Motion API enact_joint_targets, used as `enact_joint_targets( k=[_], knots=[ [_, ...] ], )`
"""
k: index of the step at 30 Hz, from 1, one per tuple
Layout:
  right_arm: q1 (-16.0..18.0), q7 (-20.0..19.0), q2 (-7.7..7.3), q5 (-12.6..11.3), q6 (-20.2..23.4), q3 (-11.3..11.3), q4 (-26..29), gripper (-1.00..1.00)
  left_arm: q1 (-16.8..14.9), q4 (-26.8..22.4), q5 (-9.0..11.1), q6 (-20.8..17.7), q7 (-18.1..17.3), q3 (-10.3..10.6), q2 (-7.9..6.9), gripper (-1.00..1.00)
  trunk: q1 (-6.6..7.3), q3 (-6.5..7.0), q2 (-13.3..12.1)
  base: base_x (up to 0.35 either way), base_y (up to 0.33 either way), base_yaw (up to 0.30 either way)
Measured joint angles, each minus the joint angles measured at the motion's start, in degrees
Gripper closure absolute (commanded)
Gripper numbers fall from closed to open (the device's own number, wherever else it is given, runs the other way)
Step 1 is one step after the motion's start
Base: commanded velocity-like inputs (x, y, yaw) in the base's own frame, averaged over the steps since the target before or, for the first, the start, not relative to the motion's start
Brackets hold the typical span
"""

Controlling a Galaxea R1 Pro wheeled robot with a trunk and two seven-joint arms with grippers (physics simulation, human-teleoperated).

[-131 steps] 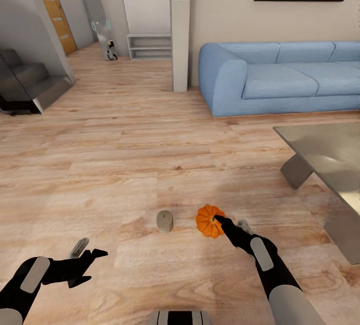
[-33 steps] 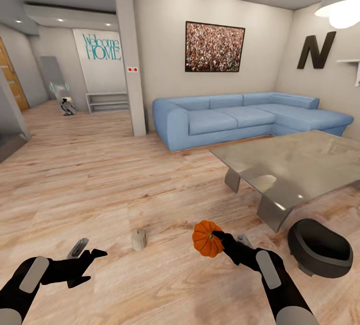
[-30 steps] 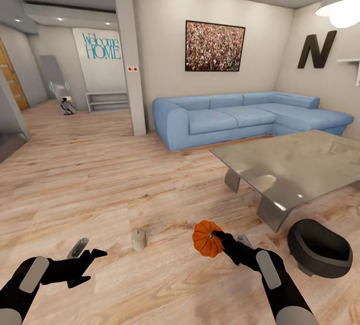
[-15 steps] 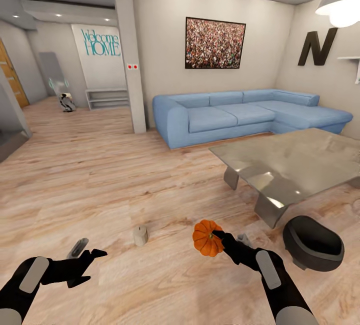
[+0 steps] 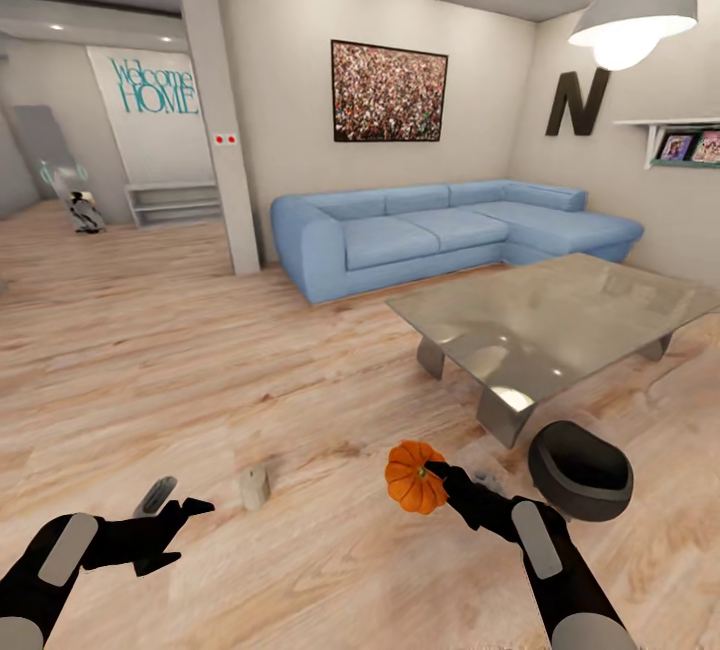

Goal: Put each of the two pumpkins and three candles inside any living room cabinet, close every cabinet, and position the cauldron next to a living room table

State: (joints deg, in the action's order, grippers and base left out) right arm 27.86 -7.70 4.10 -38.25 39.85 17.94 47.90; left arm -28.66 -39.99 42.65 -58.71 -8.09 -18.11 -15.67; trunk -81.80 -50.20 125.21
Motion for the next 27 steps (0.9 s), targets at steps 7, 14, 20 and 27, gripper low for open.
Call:
enact_joint_targets(
  k=[7,14,20,27],
  knots=[
    [0.0,0.0,0.01,0.1,0.1,0.0,0.0,1.00,0.0,0.0,0.0,0.0,0.0,0.0,0.01,-1.00,1.54,1.43,-2.8,0.000,0.000,-0.278],
    [0.0,0.0,0.00,0.2,0.1,0.0,-0.1,1.00,0.0,0.0,0.0,0.0,0.0,0.0,0.01,-1.00,3.07,2.86,-5.6,0.000,0.000,-0.278],
    [0.0,0.0,0.01,0.3,0.1,0.0,-0.1,1.00,0.0,0.0,0.0,0.0,0.0,0.0,-0.02,-1.00,4.39,4.08,-8.0,0.000,0.000,-0.278],
    [0.0,0.1,0.03,0.3,0.0,0.0,-0.1,1.00,0.0,0.0,0.0,0.0,0.0,0.0,-0.06,-1.00,5.93,5.46,-10.8,-0.001,0.000,-0.278]
  ],
)
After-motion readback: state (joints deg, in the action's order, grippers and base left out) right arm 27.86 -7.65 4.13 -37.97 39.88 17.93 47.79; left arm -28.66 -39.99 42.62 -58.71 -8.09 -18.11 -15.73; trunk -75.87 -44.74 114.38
